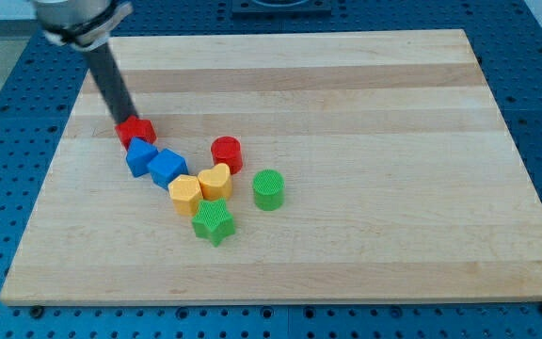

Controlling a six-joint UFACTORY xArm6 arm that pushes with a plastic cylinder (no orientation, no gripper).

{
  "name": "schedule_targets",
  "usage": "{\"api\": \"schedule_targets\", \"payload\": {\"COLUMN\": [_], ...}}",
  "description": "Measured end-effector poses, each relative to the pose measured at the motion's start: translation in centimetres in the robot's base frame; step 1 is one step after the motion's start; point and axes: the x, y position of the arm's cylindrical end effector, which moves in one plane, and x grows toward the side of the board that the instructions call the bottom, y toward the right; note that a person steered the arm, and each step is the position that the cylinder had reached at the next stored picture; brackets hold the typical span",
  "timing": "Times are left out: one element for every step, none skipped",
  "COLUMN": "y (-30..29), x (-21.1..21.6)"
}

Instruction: Separate the red star from the blue triangle

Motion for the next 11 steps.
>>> {"api": "schedule_targets", "payload": {"y": [-1.0, -5.2, -5.4, -0.8, 0.8, 1.6, 2.3, 1.7, 0.1, -2.6, -4.9], "x": [1.1, 6.2, 11.6, 12.4, 9.7, 5.1, 3.1, 2.8, 4.0, 4.4, 4.4]}}
